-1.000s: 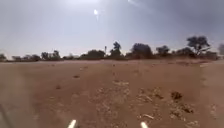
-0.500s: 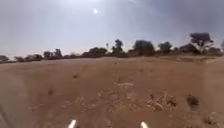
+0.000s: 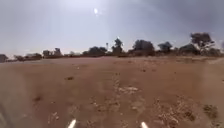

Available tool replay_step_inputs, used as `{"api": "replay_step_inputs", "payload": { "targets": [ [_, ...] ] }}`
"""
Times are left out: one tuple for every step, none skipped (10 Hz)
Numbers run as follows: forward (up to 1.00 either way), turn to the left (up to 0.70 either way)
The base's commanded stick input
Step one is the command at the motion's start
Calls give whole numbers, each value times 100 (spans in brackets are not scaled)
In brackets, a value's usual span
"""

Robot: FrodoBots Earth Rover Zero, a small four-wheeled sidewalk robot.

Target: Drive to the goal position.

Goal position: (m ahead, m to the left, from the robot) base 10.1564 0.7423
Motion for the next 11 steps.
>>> {"api": "replay_step_inputs", "payload": {
  "targets": [
    [70,0],
    [70,0],
    [70,0],
    [70,0],
    [70,0],
    [70,0],
    [70,0],
    [70,0],
    [70,0],
    [70,0],
    [70,0]
  ]
}}
